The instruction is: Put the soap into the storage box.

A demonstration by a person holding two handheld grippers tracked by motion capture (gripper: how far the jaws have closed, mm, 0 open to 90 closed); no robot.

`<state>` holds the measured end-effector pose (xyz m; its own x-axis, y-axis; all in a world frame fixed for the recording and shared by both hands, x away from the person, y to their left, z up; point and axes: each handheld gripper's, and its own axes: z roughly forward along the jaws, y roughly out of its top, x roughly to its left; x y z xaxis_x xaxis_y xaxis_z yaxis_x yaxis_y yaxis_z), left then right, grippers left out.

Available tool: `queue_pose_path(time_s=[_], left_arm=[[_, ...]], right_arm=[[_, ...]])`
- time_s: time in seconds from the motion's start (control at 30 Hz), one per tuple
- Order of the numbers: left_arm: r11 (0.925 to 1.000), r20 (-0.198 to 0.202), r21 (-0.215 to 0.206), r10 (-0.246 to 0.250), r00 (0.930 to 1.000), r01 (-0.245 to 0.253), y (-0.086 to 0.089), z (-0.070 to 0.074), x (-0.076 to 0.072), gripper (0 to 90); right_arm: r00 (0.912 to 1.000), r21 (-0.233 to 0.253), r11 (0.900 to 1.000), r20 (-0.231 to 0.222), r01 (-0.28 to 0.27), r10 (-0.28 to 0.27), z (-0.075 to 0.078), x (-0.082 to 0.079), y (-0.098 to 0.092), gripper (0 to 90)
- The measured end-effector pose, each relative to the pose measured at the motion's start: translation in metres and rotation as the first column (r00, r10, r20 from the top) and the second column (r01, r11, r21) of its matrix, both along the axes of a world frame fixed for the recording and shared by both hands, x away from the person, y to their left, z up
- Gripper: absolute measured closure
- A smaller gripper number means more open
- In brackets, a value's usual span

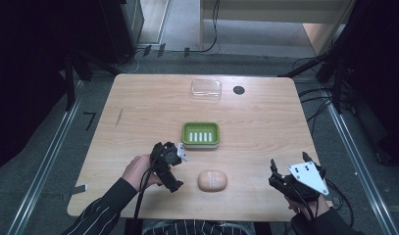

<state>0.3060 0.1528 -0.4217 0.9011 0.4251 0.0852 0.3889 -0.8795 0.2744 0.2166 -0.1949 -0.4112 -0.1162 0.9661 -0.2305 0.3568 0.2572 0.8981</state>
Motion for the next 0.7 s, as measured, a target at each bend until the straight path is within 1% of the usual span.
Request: queue_pose_path(time_s=[0.07, 0.13, 0.17, 0.23, 0.3, 0.33, 0.43, 0.47, 0.6, 0.63, 0.7], left_arm=[[0.9999, 0.001, -0.001, -0.016, 0.9999, 0.016, -0.004, 0.001, 0.001, 0.0], [0.9997, -0.003, -0.004, -0.023, 0.9997, 0.023, -0.007, 0.001, 0.002, 0.0], [0.9997, -0.007, -0.009, -0.024, 0.9997, 0.024, -0.01, 0.001, 0.003, 0.0], [0.9996, -0.008, -0.007, -0.028, 0.9996, 0.028, -0.013, 0.0, 0.004, 0.0], [0.999, -0.014, -0.002, -0.046, 0.9989, 0.046, -0.017, -0.001, 0.006, 0.0], [0.9992, -0.016, -0.004, -0.04, 0.9991, 0.04, -0.019, -0.001, 0.006, 0.0], [0.9982, -0.019, -0.007, -0.06, 0.998, 0.06, -0.025, -0.001, 0.006, 0.0], [0.9978, -0.018, 0.0, -0.066, 0.9976, 0.066, -0.026, 0.0, 0.007, 0.0], [0.9968, -0.023, -0.002, -0.079, 0.9966, 0.079, -0.033, 0.001, 0.008, 0.0], [0.997, -0.023, -0.008, -0.078, 0.9967, 0.078, -0.034, 0.0, 0.008, 0.0], [0.996, -0.028, 0.0, -0.089, 0.9956, 0.089, -0.039, 0.0, 0.008, 0.0]], right_arm=[[0.9999, 0.008, 1.0, 0.004, 0.01, -0.01, 0.0, 0.0, -0.001, 13.6], [1.0, 0.007, 1.0, -0.002, 0.005, -0.005, 0.0, 0.0, 0.0, 13.6], [1.0, -0.005, 1.0, -0.001, -0.003, 0.003, 0.0, 0.001, 0.0, 13.6], [1.0, -0.009, 1.0, -0.005, -0.002, 0.002, 0.0, 0.001, 0.001, 13.6], [1.0, -0.004, 1.0, -0.004, -0.001, 0.001, 0.0, 0.0, 0.001, 13.6], [1.0, -0.002, 1.0, -0.002, -0.001, 0.001, 0.0, 0.0, 0.0, 13.5], [1.0, -0.002, 1.0, -0.001, -0.002, 0.002, 0.0, 0.001, 0.0, 13.6], [1.0, -0.004, 1.0, -0.003, -0.001, 0.001, 0.0, 0.001, 0.0, 13.6], [1.0, -0.003, 1.0, -0.002, -0.001, 0.001, 0.0, 0.0, 0.0, 13.6], [1.0, 0.002, 1.0, -0.002, 0.003, -0.003, 0.0, 0.0, 0.0, 13.6], [1.0, 0.004, 1.0, 0.003, 0.008, -0.008, 0.0, -0.001, -0.001, 13.6]])
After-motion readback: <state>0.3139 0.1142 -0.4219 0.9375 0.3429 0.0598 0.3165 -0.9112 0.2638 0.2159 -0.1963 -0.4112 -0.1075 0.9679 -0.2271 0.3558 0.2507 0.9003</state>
